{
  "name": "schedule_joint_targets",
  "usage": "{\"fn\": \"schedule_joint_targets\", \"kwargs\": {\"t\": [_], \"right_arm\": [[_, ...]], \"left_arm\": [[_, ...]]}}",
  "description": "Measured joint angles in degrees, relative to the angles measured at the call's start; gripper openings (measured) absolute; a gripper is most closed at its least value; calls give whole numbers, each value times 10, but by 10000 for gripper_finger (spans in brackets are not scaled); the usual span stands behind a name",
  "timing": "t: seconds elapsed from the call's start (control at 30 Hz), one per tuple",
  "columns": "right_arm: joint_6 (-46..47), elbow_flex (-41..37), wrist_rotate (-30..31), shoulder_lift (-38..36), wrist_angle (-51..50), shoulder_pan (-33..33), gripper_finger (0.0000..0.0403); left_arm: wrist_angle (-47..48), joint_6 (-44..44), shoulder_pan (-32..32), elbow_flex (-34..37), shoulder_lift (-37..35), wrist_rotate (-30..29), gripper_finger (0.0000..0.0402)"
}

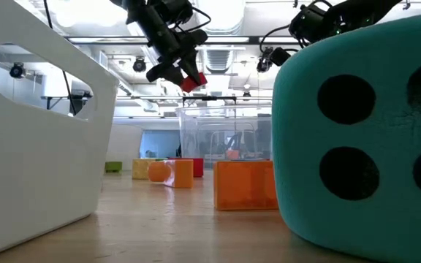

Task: Pick & Place Toys
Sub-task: Put the red game piece into the transparent bin

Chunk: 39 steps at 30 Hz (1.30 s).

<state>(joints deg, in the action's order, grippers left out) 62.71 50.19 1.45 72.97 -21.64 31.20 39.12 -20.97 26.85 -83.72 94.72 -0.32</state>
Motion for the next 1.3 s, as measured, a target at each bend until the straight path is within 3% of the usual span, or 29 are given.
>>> {"fn": "schedule_joint_targets", "kwargs": {"t": [0.27,0.67,0.8,1.17,1.3], "right_arm": [[13,-1,15,0,3,1,226],[31,0,-15,65,25,-2,234],[20,14,-25,80,27,-2,208],[-35,27,-59,86,21,-2,45],[-67,27,-90,90,23,-3,35]], "left_arm": [[1,0,0,0,0,2,164],[0,0,0,0,0,2,164],[10,0,0,0,0,2,164],[15,0,0,0,0,2,164],[13,2,0,0,0,2,163]]}}
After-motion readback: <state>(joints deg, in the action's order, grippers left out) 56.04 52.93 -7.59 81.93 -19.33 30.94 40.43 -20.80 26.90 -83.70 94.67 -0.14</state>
